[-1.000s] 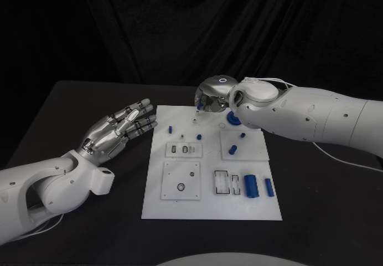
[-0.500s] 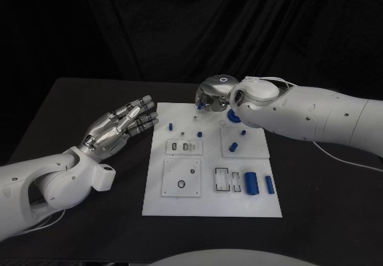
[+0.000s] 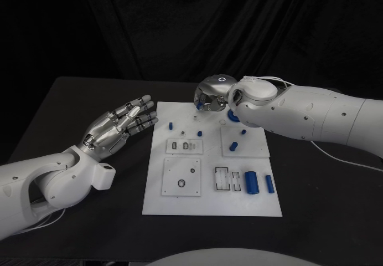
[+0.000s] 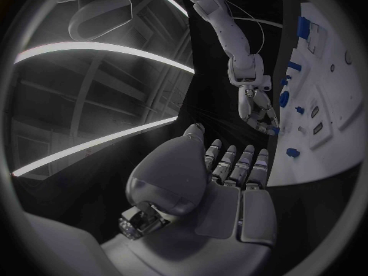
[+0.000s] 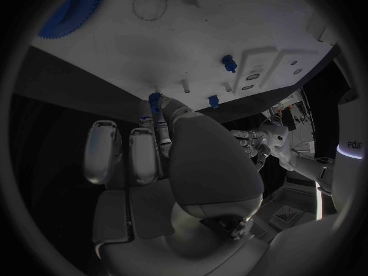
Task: Assemble the parts on the task board
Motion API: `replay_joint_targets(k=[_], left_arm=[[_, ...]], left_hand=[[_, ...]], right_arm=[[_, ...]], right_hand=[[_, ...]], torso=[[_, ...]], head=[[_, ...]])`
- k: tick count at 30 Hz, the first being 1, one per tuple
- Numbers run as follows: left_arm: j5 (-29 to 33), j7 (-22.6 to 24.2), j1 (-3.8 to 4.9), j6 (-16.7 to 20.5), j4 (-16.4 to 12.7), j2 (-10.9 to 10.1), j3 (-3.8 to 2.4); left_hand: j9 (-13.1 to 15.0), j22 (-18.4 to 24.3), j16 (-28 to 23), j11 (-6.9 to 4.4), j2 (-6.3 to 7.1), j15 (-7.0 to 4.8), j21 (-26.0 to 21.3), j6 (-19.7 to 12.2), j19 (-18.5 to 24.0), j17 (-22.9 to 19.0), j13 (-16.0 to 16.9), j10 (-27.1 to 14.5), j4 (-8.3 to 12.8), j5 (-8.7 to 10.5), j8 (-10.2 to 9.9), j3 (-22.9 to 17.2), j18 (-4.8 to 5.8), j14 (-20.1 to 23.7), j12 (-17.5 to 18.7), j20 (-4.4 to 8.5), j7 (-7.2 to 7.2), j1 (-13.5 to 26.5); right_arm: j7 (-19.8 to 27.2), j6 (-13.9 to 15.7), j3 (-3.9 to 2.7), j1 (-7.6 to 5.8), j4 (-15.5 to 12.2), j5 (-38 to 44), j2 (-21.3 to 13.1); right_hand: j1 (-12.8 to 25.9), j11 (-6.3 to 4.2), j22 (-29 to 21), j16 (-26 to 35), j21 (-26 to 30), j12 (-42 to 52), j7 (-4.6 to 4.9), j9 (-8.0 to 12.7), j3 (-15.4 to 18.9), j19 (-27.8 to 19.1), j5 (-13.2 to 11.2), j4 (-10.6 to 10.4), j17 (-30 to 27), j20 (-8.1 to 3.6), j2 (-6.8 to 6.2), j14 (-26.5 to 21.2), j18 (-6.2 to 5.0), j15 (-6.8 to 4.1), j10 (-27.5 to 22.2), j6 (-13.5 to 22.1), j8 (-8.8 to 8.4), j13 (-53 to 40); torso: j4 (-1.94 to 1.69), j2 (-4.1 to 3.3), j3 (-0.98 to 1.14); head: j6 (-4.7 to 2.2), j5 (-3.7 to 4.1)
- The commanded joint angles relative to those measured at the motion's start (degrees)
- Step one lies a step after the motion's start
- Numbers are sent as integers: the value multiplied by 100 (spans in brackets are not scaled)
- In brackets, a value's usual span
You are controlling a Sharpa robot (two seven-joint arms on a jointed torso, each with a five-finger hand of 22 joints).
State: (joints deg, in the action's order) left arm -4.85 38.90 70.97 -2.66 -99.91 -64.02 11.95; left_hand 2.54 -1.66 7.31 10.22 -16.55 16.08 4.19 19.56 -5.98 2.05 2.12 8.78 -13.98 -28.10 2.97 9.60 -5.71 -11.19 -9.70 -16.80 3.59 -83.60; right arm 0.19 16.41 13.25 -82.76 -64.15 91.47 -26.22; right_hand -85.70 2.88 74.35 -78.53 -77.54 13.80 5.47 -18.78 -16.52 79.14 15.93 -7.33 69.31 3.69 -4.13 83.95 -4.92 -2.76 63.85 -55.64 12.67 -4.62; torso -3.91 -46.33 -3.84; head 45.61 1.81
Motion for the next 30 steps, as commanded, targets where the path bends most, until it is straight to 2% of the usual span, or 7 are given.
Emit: replay_joint_targets(k=[1, 15, 17, 18, 21, 26, 30], left_arm=[[20, 324, 12, -71, 1, 11, -1], [20, 276, 12, -89, 38, 20, 2], [20, 265, 12, -93, 47, 23, 3], [20, 258, 12, -96, 51, 24, 4], [20, 235, 12, -108, 68, 31, 6], [20, 215, 12, -118, 98, 44, 9], [20, 205, 11, -133, 117, 47, 12]], left_hand=[[5, 5, 20, 28, 5, -14, 35, 38, -45, 7, -3, -2, -5, -26, 29, -40, 92, -35, 29, -8, 12, -41], [1, 4, 25, 40, 11, -5, 37, 19, -50, 7, -3, -5, 8, -29, 23, -66, 97, -39, 33, -8, 29, -56], [1, 4, 25, 40, 11, -5, 37, 19, -50, 7, -3, -5, 8, -29, 23, -66, 97, -39, 33, -8, 29, -56], [1, 4, 25, 40, 11, -5, 37, 19, -50, 7, -3, -5, 8, -29, 23, -66, 97, -39, 33, -8, 29, -56], [0, 5, 24, 43, 15, -3, 35, 11, -47, 7, -4, -9, 12, -28, 20, -69, 98, -38, 37, -8, 32, -58], [-4, 5, 24, 52, 30, 4, 33, -10, -47, 6, -7, -25, 23, -23, 14, -73, 102, -34, 50, -8, 45, -62], [-5, 5, 25, 55, 33, 6, 33, -19, -48, 7, -8, -31, 27, -23, 11, -75, 104, -35, 56, -8, 49, -62]], right_arm=[[35, -56, 5, 33, 4, 18, 10], [-8, -141, 5, 39, -14, 18, 22], [-56, -204, 5, 39, -9, 18, 26], [-74, -233, 5, 39, -2, 18, 28], [-107, -290, 5, 39, 23, 18, 35], [-138, -273, 5, 39, 54, 18, 40], [-105, -41, 5, 38, 42, 18, -5]], right_hand=[[32, -2, 3, 26, 38, -24, 0, -4, -9, -29, -32, -3, 9, 4, 7, 47, 67, 18, -41, 53, -30, 4], [67, 15, 2, 38, 63, -116, -35, -28, -9, -51, -159, -23, -2, 14, 7, 28, 63, 28, -127, 162, -119, 6], [87, 64, -30, 70, 105, -219, -110, 11, -19, -87, -199, -40, -46, 34, -15, 1, 55, 60, -303, 413, -277, 27], [87, 64, -30, 70, 105, -219, -110, 11, -19, -87, -199, -40, -46, 34, -15, 1, 55, 60, -303, 413, -277, 27], [134, 141, -224, 262, 330, -484, -257, 117, -26, -294, -295, -72, -316, 102, -82, -171, 0, 139, -915, 852, -576, 54], [127, 150, -375, 409, 550, -580, -411, 229, 21, -496, -317, -20, -525, 147, -87, -348, -52, 164, -1471, 1216, -834, 5], [127, 157, -502, 537, 756, -582, -515, 342, 141, -675, -319, 61, -704, 170, -51, -510, -96, 184, -1926, 1535, -902, -44]], torso=[[-6, 2, 1], [1, 4, -2], [2, 4, -2], [3, 5, -3], [1, 7, -5], [1, 7, -1], [1, 5, -4]], head=[[17, -5], [39, -30], [39, -30], [41, -29], [50, -25], [51, -28], [52, -27]])
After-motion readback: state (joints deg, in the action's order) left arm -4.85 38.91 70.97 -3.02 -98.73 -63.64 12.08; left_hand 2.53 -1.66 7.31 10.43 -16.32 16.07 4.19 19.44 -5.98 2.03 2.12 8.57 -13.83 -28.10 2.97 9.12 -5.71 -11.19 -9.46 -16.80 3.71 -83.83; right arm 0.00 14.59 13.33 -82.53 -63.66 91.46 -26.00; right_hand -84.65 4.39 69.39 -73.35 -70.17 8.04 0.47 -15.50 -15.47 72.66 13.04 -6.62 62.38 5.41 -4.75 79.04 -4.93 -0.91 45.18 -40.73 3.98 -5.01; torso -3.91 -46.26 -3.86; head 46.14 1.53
